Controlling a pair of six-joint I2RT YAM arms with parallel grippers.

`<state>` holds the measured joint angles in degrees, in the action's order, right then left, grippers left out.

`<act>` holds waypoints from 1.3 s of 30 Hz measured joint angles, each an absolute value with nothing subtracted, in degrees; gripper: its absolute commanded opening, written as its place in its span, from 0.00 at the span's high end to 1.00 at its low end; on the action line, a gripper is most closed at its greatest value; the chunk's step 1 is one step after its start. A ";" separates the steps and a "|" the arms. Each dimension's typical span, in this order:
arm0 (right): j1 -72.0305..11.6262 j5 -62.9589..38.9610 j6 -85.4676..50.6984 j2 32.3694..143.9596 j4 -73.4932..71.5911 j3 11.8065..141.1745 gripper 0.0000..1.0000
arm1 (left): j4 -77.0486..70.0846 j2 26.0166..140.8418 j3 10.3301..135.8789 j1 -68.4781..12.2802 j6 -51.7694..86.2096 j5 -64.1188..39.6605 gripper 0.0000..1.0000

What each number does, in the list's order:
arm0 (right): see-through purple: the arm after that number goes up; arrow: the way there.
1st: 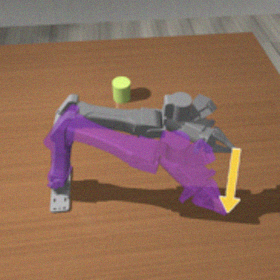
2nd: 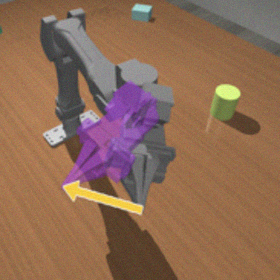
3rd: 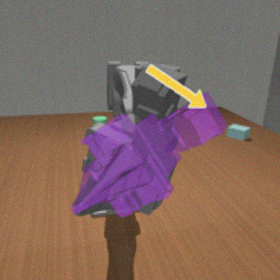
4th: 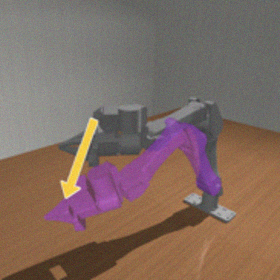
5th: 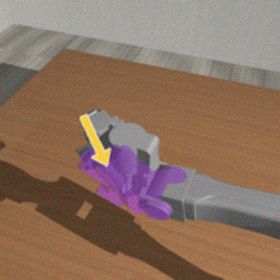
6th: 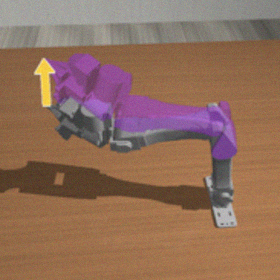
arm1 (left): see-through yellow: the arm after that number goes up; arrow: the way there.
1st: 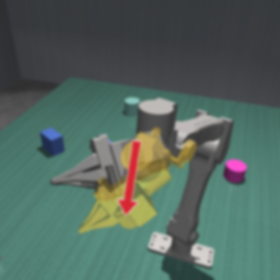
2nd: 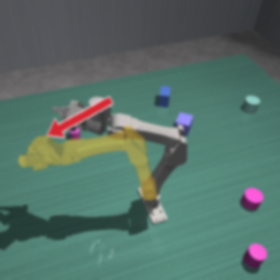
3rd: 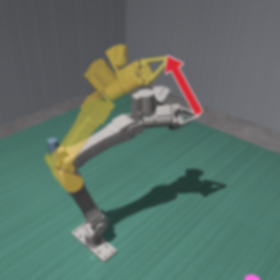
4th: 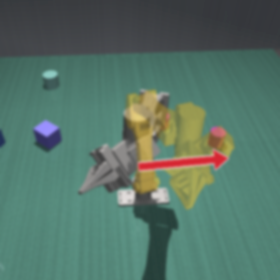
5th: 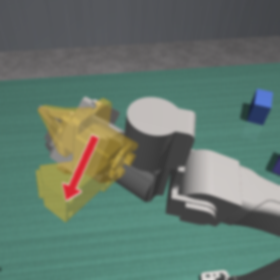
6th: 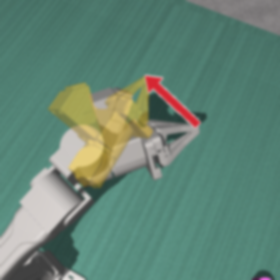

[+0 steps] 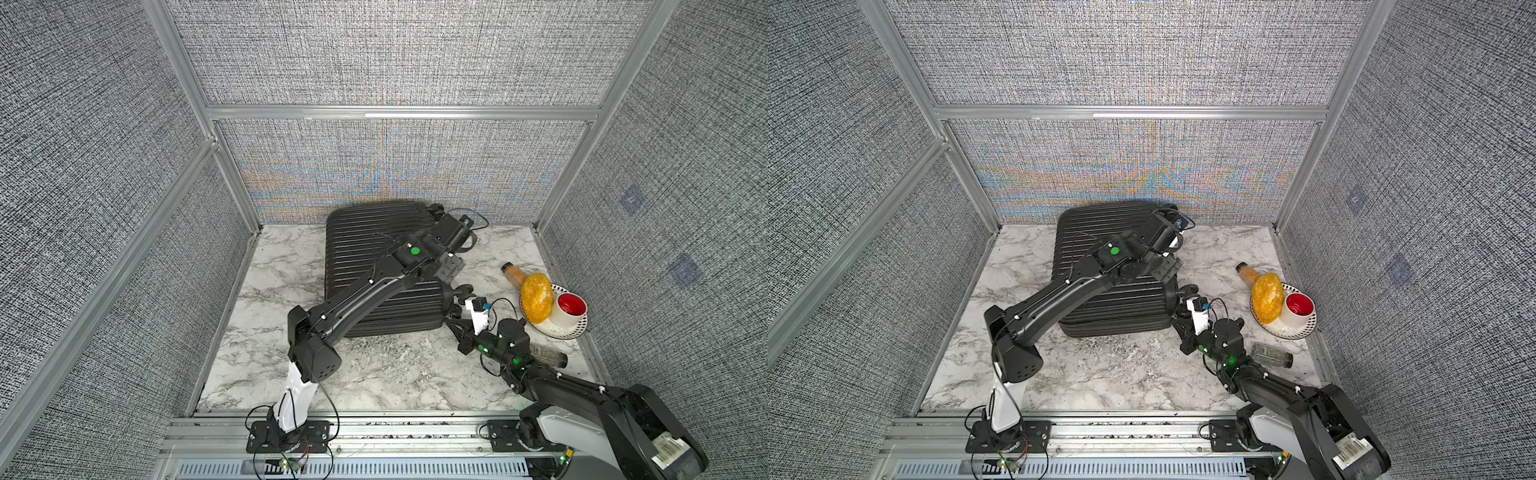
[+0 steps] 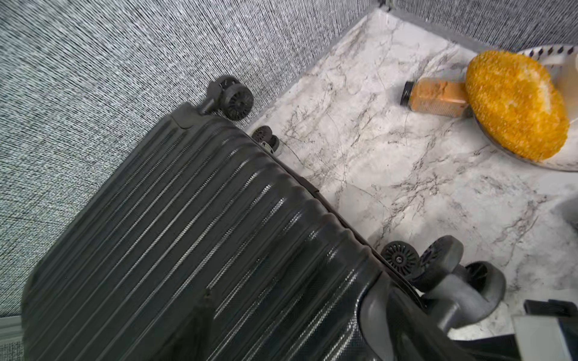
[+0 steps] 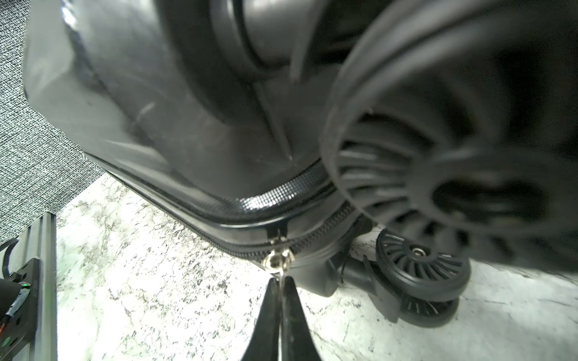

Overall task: Open the suitcase zippers
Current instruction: Unzip the zipper on the suitcase.

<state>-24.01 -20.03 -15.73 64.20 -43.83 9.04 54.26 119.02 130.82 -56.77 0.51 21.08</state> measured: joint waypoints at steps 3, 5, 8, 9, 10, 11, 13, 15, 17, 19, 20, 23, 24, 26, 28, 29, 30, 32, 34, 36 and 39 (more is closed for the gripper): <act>-24.01 -19.90 -15.73 64.10 -43.68 8.99 1.00 | 56.34 120.97 132.51 -58.00 0.30 20.99 0.12; -24.01 -19.86 -15.73 64.12 -43.68 8.97 1.00 | 57.12 122.04 133.34 -58.74 0.19 20.82 0.12; -24.01 -19.81 -15.73 64.18 -43.77 8.97 1.00 | 58.35 123.44 134.04 -59.07 0.21 20.47 0.12; -24.01 -19.79 -15.73 64.20 -43.81 8.95 1.00 | 58.65 123.87 134.26 -59.16 0.21 20.40 0.12; -24.01 -19.79 -15.73 64.23 -43.90 8.93 1.00 | 58.78 124.20 134.47 -59.22 0.21 20.40 0.12; -24.01 -19.79 -15.73 64.23 -43.92 8.93 1.00 | 58.94 124.55 134.58 -59.35 0.21 20.40 0.12; -24.01 -19.77 -15.73 64.23 -43.92 8.93 1.00 | 59.59 124.92 134.65 -59.59 0.21 20.40 0.12; -24.01 -19.53 -15.75 64.20 -43.92 8.88 1.00 | 60.12 124.97 134.26 -59.88 0.21 20.62 0.12; -24.03 -19.33 -15.75 64.05 -43.97 8.71 1.00 | 60.10 124.95 133.29 -59.96 0.23 20.97 0.12; -24.10 -19.00 -15.77 63.66 -43.79 8.47 1.00 | 59.27 124.70 131.83 -59.99 0.89 21.06 0.12; -24.10 -18.83 -15.79 63.35 -43.62 8.38 1.00 | 58.63 124.31 130.98 -60.05 1.15 21.21 0.12; -24.12 -18.41 -15.94 62.33 -42.96 8.12 1.00 | 57.06 123.07 128.35 -60.62 2.17 23.07 0.12; -24.12 -18.26 -15.99 62.04 -42.83 8.01 1.00 | 56.47 122.65 127.37 -60.75 2.79 23.64 0.12; -24.12 -18.13 -16.16 61.78 -42.81 7.94 1.00 | 55.24 121.97 125.60 -60.77 3.66 23.97 0.12; -24.12 -17.82 -16.51 61.56 -42.68 7.88 1.00 | 54.17 121.34 124.05 -60.80 4.23 24.10 0.12; -24.12 -17.58 -16.71 61.47 -42.68 7.84 1.00 | 53.76 121.03 123.44 -60.80 4.60 24.16 0.12; -24.12 -17.39 -16.86 61.47 -42.68 7.84 1.00 | 53.23 120.75 122.72 -60.82 4.95 24.27 0.12; -24.05 -17.02 -17.21 61.49 -42.61 7.86 1.00 | 52.29 120.20 121.49 -60.84 5.56 24.43 0.12; -23.86 -16.95 -17.23 61.63 -42.28 8.08 1.00 | 51.51 119.74 120.40 -60.84 6.11 24.51 0.12; -23.53 -16.99 -17.41 61.60 -41.95 8.19 1.00 | 50.46 119.11 119.04 -60.88 6.44 24.84 0.12; -22.81 -17.26 -17.61 61.36 -41.56 8.19 1.00 | 48.66 118.08 116.99 -60.95 6.66 25.04 0.12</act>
<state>-22.81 -17.26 -17.61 61.36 -41.56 8.19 48.66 118.08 116.99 -60.95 6.66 25.04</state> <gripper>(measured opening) 0.057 0.882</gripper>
